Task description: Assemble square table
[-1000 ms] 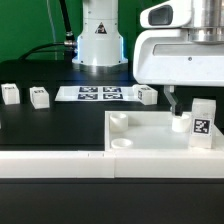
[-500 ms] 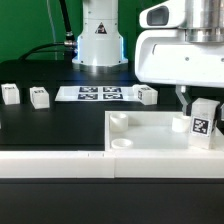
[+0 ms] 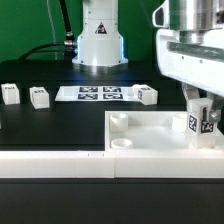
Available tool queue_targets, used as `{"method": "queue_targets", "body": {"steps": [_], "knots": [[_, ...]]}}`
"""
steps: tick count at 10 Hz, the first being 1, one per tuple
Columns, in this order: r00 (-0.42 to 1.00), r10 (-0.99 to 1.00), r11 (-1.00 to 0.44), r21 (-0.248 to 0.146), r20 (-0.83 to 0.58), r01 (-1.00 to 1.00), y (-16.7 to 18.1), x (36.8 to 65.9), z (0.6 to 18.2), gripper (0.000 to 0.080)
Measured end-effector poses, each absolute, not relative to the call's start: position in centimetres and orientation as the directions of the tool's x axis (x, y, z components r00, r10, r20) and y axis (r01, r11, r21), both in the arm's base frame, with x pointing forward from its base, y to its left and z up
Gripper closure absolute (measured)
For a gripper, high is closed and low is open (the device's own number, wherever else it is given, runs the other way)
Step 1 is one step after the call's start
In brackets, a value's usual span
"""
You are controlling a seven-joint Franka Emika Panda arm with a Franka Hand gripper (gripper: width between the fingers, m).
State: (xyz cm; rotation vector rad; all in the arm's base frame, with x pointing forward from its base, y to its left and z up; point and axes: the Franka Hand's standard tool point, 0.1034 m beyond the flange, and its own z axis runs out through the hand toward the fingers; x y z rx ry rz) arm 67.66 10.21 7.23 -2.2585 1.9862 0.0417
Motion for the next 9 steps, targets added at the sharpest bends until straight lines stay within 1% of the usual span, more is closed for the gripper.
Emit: {"method": "queue_targets", "body": {"steps": [2,3,5,6,8,9], "knots": [[-0.143,-0.973,0.152,-0.039,-0.182,-0.988,10.19,67.90,7.32,0.0508],[-0.229,-0.953,0.238,-0.022,-0.197,-0.971,10.01,67.94,7.33,0.0508],[-0.360,-0.912,0.366,0.006,-0.195,-0.931,10.07,67.82,7.19,0.0508],[-0.404,-0.895,0.409,0.012,-0.191,-0.912,9.94,67.84,7.22,0.0508],[-0.413,-0.891,0.418,0.014,-0.187,-0.909,9.76,67.81,7.17,0.0507],[-0.412,-0.892,0.417,0.014,-0.187,-0.909,9.77,67.82,7.18,0.0328]]}}
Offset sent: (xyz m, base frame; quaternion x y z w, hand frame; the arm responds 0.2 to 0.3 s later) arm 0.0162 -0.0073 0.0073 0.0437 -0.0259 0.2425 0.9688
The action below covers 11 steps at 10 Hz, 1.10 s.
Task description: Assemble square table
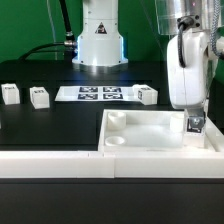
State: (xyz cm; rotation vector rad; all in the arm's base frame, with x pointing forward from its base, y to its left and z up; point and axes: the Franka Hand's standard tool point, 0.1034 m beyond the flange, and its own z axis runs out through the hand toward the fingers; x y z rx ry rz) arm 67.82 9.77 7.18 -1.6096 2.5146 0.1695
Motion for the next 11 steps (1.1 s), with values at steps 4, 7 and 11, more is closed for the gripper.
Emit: {"method": "queue_targets", "body": {"steps": [4,7,11], "knots": [[-0.362,-0.907,0.373,-0.010,-0.216,-0.928,10.3,67.0,10.8,0.0158],[-0.364,-0.907,0.373,-0.006,-0.213,-0.928,10.2,66.9,10.5,0.0151],[-0.330,-0.919,0.344,-0.030,-0.213,-0.938,10.2,66.9,10.6,0.0151]]}}
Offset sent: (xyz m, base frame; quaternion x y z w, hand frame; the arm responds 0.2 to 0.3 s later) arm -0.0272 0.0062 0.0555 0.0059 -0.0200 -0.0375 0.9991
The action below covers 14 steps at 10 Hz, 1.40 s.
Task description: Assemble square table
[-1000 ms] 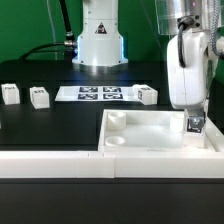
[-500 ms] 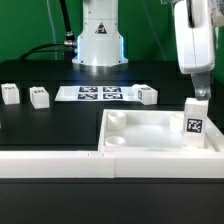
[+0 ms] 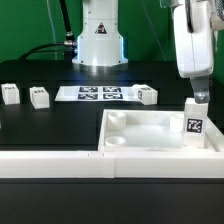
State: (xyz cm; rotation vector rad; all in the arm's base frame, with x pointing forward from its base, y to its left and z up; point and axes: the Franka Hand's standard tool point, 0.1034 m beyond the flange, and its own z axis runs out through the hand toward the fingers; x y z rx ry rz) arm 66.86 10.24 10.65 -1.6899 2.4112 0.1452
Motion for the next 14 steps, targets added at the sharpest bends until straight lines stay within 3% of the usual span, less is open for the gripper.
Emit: {"method": "queue_targets", "body": {"steps": [1,4,8,10,12,14], "knots": [[-0.284,-0.935,0.304,-0.067,-0.213,-0.950,10.4,65.9,11.2,0.0151],[-0.123,-0.972,0.137,-0.059,-0.201,-0.989,11.0,62.8,12.2,0.0151],[0.170,-0.970,-0.152,-0.113,-0.172,-0.982,10.9,62.7,12.0,0.0151],[0.402,-0.904,-0.381,-0.153,-0.143,-0.912,12.0,61.0,11.7,0.0151],[0.492,-0.862,-0.471,-0.163,-0.125,-0.867,13.2,59.1,11.4,0.0151],[0.611,-0.788,-0.591,-0.191,-0.073,-0.784,12.5,59.5,11.4,0.0151]]}}
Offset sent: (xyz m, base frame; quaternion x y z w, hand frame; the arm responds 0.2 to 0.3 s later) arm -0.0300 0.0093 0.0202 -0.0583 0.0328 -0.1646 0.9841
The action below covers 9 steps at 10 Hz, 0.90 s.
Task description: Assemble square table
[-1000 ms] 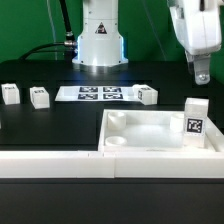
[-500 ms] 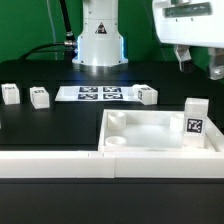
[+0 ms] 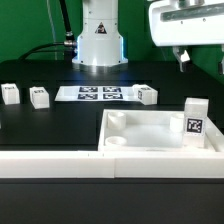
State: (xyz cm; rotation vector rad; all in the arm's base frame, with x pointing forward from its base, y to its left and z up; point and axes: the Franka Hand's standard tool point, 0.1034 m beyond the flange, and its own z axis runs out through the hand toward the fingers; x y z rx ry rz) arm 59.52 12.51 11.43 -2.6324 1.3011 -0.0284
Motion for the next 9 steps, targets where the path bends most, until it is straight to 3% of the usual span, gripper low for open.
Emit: {"method": "queue_targets", "body": {"steps": [4,7,8,9], "knots": [[0.773,-0.633,-0.755,-0.196,-0.027,-0.625,12.4,59.4,11.3,0.0151],[0.915,-0.403,-0.901,-0.164,-0.022,-0.401,11.7,55.5,9.4,0.0151],[0.949,-0.315,-0.942,-0.124,0.000,-0.313,12.0,54.0,8.6,0.0151],[0.968,-0.250,-0.961,-0.125,0.010,-0.247,12.0,54.3,8.8,0.0151]]}}
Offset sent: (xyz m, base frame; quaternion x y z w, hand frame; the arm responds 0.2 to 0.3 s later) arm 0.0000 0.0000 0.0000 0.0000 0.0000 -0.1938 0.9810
